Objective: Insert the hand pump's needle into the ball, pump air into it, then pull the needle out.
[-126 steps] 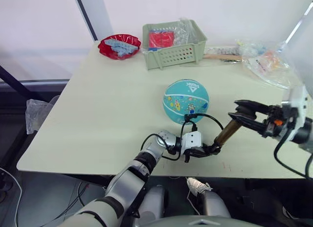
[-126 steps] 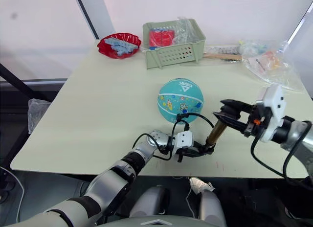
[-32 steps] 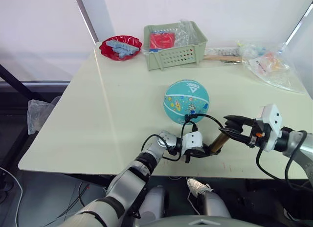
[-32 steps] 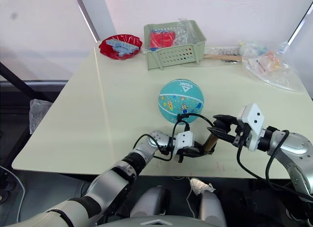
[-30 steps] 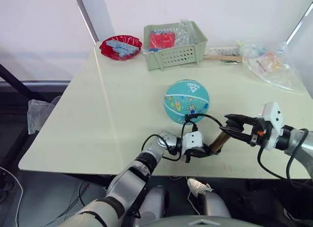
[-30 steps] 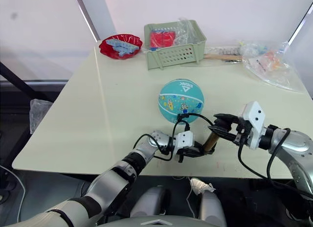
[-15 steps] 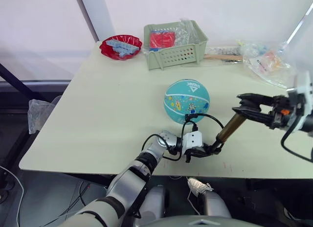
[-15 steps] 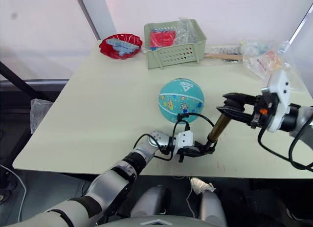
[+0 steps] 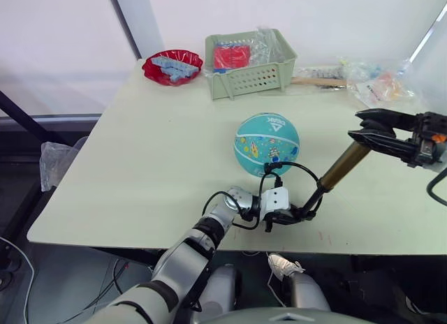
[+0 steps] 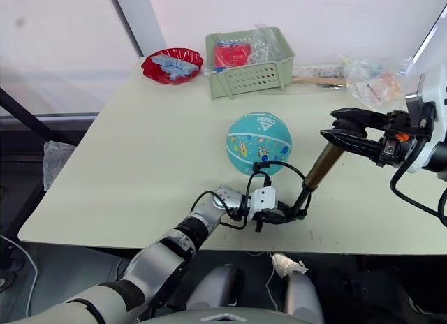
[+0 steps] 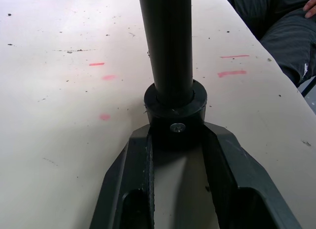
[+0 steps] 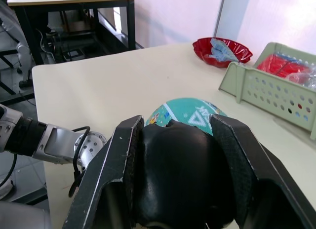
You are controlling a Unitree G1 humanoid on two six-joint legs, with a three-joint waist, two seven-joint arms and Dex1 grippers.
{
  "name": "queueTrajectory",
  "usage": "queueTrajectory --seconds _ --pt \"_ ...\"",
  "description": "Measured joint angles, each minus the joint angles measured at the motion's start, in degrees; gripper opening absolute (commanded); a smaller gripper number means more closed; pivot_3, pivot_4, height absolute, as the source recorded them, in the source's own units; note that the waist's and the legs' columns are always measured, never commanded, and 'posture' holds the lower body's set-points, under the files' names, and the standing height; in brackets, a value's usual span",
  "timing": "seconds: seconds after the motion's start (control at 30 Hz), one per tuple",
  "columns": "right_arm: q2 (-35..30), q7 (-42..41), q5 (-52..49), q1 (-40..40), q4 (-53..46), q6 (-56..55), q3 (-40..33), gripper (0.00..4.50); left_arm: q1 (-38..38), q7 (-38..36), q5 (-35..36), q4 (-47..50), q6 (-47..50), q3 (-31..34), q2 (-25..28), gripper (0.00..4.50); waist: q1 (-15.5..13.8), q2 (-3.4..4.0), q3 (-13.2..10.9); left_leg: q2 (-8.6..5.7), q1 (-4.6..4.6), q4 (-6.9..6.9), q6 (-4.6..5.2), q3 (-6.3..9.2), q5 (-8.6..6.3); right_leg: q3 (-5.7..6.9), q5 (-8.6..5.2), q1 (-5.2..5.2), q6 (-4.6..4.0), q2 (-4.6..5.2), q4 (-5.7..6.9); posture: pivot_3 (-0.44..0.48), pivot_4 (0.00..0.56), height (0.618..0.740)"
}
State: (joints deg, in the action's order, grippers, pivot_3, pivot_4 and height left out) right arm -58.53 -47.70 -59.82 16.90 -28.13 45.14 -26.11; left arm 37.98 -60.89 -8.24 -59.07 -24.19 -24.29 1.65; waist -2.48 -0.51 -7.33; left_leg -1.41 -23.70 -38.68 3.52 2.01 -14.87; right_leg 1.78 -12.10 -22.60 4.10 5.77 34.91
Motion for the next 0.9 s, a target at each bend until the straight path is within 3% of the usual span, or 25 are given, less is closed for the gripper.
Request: queueTrajectory --seconds 0.47,0.9 --pt "0.2 -0.6 1.3 -4.3 -0.8 -1.0 -0.8 1.64 -0.1 0.2 0.0 0.0 0.0 0.0 0.0 1.01 0.0 -0.03 0.0 0.00 0.04 0.00 0.00 0.00 0.00 0.01 0.00 0.02 0.00 0.02 0.00 0.000 0.150 0.737" --pt "7.3 -1.1 13.4 -13.0 -3.0 -10.2 9.9 1.64 -0.2 0.3 -0.2 -0.1 0.0 0.0 0.0 1.01 0.1 -0.17 0.2 0.01 0.08 0.00 0.00 0.00 0.00 0.00 0.00 0.04 0.01 -0.20 0.00 0.000 0.150 0.737"
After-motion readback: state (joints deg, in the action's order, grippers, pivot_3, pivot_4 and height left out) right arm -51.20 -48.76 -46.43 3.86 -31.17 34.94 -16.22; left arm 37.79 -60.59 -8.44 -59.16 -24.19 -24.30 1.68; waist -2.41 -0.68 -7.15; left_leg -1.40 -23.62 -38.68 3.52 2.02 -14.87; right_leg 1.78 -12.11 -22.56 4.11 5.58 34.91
